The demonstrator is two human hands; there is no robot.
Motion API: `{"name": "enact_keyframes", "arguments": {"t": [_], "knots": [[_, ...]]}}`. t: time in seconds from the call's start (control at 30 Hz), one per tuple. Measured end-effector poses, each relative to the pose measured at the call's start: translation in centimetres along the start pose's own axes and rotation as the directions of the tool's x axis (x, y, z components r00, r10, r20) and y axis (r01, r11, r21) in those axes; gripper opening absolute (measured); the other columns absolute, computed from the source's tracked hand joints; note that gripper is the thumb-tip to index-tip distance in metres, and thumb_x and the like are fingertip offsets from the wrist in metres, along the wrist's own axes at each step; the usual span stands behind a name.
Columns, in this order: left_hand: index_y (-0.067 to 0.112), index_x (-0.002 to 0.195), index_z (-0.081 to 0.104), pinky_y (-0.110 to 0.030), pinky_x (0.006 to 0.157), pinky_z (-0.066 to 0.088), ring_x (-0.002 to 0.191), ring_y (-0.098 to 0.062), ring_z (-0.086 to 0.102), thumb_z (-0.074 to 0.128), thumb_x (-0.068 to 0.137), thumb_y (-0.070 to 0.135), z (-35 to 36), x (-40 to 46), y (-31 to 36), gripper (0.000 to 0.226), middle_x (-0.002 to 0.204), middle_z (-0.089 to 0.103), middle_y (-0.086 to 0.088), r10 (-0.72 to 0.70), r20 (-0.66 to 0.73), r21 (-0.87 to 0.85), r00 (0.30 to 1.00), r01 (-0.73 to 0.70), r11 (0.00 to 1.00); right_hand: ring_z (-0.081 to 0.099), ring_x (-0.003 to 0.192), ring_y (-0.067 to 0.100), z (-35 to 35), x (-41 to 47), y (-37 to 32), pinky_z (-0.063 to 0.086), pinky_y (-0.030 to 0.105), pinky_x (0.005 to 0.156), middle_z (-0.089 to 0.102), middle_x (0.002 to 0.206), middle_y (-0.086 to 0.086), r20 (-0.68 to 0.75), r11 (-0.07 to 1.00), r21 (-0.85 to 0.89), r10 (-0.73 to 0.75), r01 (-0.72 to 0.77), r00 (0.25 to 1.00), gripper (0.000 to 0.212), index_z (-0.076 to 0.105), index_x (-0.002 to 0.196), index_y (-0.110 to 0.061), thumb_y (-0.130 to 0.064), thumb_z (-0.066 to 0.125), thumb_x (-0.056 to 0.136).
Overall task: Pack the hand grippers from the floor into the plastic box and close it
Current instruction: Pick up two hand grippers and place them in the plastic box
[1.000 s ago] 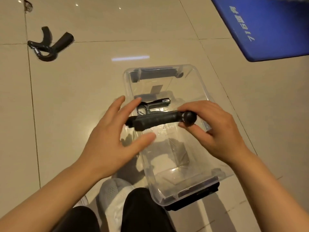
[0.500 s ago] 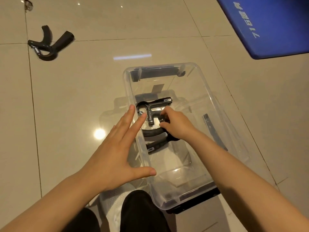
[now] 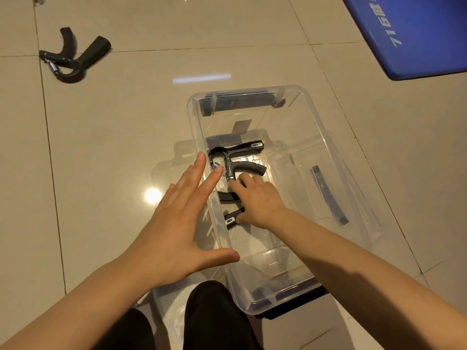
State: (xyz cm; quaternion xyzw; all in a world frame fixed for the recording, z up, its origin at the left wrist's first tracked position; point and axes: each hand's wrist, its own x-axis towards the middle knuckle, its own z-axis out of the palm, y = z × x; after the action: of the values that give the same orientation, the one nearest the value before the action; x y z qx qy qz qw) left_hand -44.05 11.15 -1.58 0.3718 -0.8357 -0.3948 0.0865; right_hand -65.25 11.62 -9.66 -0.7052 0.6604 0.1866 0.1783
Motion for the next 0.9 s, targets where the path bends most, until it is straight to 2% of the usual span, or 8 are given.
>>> {"name": "enact_keyframes", "arguments": {"t": [0.13, 0.3, 0.37, 0.5, 0.6, 0.77, 0.9], "knots": [[0.051, 0.139, -0.018, -0.035, 0.113, 0.003, 0.136, 0.007, -0.023, 0.05, 0.056, 0.083, 0.1, -0.1, 0.1, 0.112, 0.147, -0.033, 0.025, 0.011, 0.003, -0.007, 1.0, -0.011, 1.0, 0.042, 0.121, 0.027, 0.3, 0.3, -0.5, 0.036, 0.043, 0.097, 0.046, 0.133, 0.003, -0.016, 0.98, -0.144, -0.138, 0.134, 0.99, 0.061, 0.036, 0.136, -0.019, -0.03, 0.065, 0.083], [0.053, 0.139, -0.018, -0.032, 0.112, 0.002, 0.136, 0.008, -0.022, 0.05, 0.056, 0.082, 0.1, 0.0, 0.1, 0.111, 0.147, -0.033, 0.025, 0.012, -0.007, 0.0, 1.0, -0.012, 1.0, 0.041, 0.124, 0.028, 1.2, -0.2, -0.5, 0.037, 0.043, 0.097, 0.04, 0.139, 0.007, -0.033, 0.956, -0.221, -0.206, 0.194, 0.978, 0.065, 0.024, 0.144, -0.015, -0.015, 0.057, 0.087], [0.053, 0.139, -0.018, -0.032, 0.111, 0.003, 0.136, 0.008, -0.021, 0.051, 0.056, 0.082, 0.1, 0.0, 0.1, 0.112, 0.147, -0.032, 0.025, 0.007, -0.002, 0.001, 1.0, -0.007, 1.0, 0.039, 0.125, 0.029, 1.1, -0.2, -0.6, 0.038, 0.044, 0.097, 0.036, 0.141, 0.009, -0.014, 0.948, -0.248, -0.208, 0.198, 0.978, 0.074, 0.018, 0.145, -0.015, -0.018, 0.06, 0.085], [0.055, 0.137, -0.02, -0.033, 0.112, 0.003, 0.136, 0.008, -0.021, 0.049, 0.054, 0.084, 0.2, 0.0, 0.3, 0.112, 0.146, -0.033, 0.027, -0.005, -0.014, -0.002, 1.0, 0.005, 1.0, 0.03, 0.13, 0.031, 1.5, -0.2, -0.8, 0.036, 0.045, 0.099, 0.022, 0.148, 0.011, 0.036, 0.944, -0.249, -0.214, 0.216, 0.976, 0.094, 0.001, 0.148, -0.021, -0.034, 0.065, 0.081], [0.054, 0.138, -0.018, -0.033, 0.112, 0.004, 0.137, 0.006, -0.019, 0.051, 0.053, 0.084, 0.2, 0.0, 0.2, 0.113, 0.147, -0.031, 0.026, -0.004, -0.018, -0.005, 1.0, 0.004, 1.0, 0.029, 0.131, 0.03, 2.1, 0.4, -1.3, 0.035, 0.043, 0.099, 0.016, 0.151, 0.011, 0.041, 0.912, -0.317, -0.262, 0.262, 0.964, 0.092, 0.006, 0.148, -0.017, -0.029, 0.067, 0.08], [0.053, 0.141, -0.013, -0.03, 0.108, 0.006, 0.136, 0.009, -0.019, 0.052, 0.051, 0.084, 0.3, 0.0, -0.1, 0.115, 0.149, -0.027, 0.027, -0.01, -0.034, -0.005, 0.999, 0.01, 1.0, 0.041, 0.122, 0.026, 1.9, 0.2, -1.1, 0.036, 0.042, 0.093, 0.038, 0.139, 0.005, -0.075, 0.965, -0.178, -0.211, 0.195, 0.975, 0.074, 0.024, 0.143, -0.018, -0.014, 0.063, 0.081], [0.053, 0.14, -0.014, -0.03, 0.107, 0.006, 0.132, 0.015, -0.022, 0.052, 0.05, 0.086, 0.4, 0.0, -0.2, 0.117, 0.149, -0.027, 0.028, -0.006, -0.049, 0.013, 0.999, 0.007, 1.0, 0.047, 0.116, 0.025, 2.4, 0.3, -0.6, 0.043, 0.04, 0.085, 0.045, 0.135, 0.004, -0.124, 0.961, -0.156, -0.247, 0.227, 0.961, 0.076, 0.03, 0.142, -0.018, -0.013, 0.068, 0.076]]}}
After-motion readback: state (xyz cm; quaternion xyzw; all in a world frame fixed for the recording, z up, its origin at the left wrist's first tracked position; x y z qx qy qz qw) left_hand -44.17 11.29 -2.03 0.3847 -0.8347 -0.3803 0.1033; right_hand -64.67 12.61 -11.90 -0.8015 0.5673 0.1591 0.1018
